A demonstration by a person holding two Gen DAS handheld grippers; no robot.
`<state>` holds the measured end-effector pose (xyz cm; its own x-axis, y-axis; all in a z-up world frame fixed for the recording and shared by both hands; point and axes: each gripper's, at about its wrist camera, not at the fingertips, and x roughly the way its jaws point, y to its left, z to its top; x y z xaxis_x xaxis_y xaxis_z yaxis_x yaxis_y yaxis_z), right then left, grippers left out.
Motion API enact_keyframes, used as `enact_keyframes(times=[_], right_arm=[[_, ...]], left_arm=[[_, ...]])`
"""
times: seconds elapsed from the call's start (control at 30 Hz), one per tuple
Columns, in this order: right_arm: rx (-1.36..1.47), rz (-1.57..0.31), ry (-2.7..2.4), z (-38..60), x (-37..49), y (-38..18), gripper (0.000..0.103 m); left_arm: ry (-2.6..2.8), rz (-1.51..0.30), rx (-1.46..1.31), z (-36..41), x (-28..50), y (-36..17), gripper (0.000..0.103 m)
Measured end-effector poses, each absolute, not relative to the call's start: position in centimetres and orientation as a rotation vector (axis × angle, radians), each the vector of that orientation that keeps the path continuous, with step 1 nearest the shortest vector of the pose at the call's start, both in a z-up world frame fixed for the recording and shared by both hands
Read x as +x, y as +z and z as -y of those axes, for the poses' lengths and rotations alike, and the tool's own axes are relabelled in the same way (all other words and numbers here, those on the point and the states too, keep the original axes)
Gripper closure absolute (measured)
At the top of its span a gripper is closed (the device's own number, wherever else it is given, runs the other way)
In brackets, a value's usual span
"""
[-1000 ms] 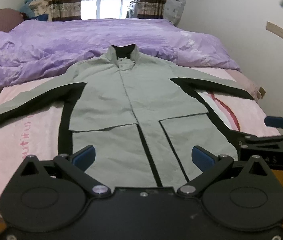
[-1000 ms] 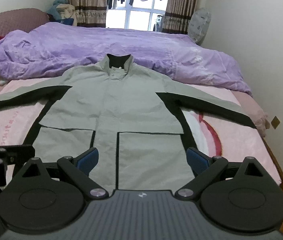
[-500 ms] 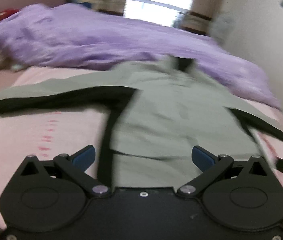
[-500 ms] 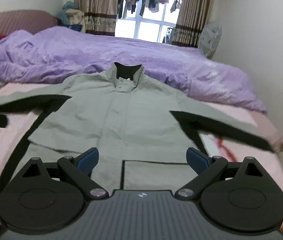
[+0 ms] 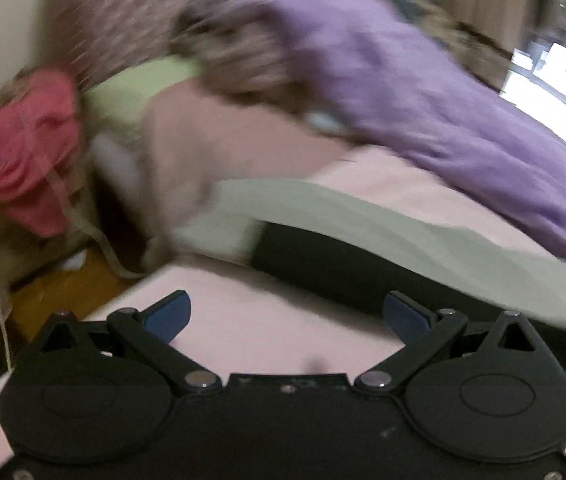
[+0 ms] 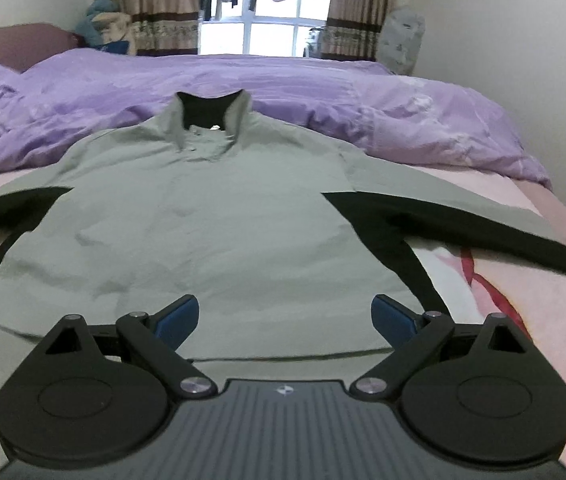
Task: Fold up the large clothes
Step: 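Grasp the jacket's sleeve cuff with the left gripper, then fold the held sleeve across the jacket body with the left gripper, release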
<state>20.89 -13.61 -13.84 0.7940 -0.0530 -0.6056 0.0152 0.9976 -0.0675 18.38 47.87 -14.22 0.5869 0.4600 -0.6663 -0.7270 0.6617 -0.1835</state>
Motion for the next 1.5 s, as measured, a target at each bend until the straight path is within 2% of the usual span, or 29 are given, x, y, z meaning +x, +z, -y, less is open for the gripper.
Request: enact_keyframes(times=[0.17,0.33,0.4,0.47,0.53,0.6,0.63,0.7,0.93,1.5], right_arm=[[-0.023,-0.676,-0.088,15.3,22.1,-14.6,0.0],[-0.02,-0.688,-0.127,16.0,22.5,-14.5,0.0],[-0.027,-0.687,-0.132,15.9,22.5,-14.3,0.0],[-0.035,-0.687,-0.136,15.8,22.4,-14.2,0.0],[-0.037,-0.687,-0.131,15.8,22.4,-14.1,0.0],[-0.046,-0.686,-0.123,15.7,22.7,-14.0,0.0],[-0.059,-0.688,-0.122,15.6,22.7,-14.1,0.0],[-0.079,-0.694,-0.132,15.7,23.0,-14.1,0.0],[-0.085,-0.677,-0.141,17.4,24.0,-13.2,0.0],[-0.126,-0.69,-0.125,23.1,25.8,-13.8,0.0]], left_arm=[[0.803,-0.621,-0.693,-56.2,18.6,-17.1,0.0],[0.728,-0.538,-0.815,-58.5,18.9,-18.2,0.001],[0.725,-0.539,-0.803,-57.9,19.5,-18.1,0.014],[0.747,-0.538,-0.785,-58.3,20.3,-18.1,0.033],[0.746,-0.537,-0.773,-58.4,20.8,-18.2,0.043],[0.734,-0.555,-0.72,-58.3,21.0,-17.9,0.059],[0.752,-0.553,-0.682,-58.0,20.9,-17.5,0.088],[0.719,-0.528,-0.676,-57.8,20.6,-17.0,0.092],[0.711,-0.479,-0.601,-54.7,21.0,-14.2,0.095],[0.318,-0.366,-0.318,-31.7,31.9,-6.5,0.094]])
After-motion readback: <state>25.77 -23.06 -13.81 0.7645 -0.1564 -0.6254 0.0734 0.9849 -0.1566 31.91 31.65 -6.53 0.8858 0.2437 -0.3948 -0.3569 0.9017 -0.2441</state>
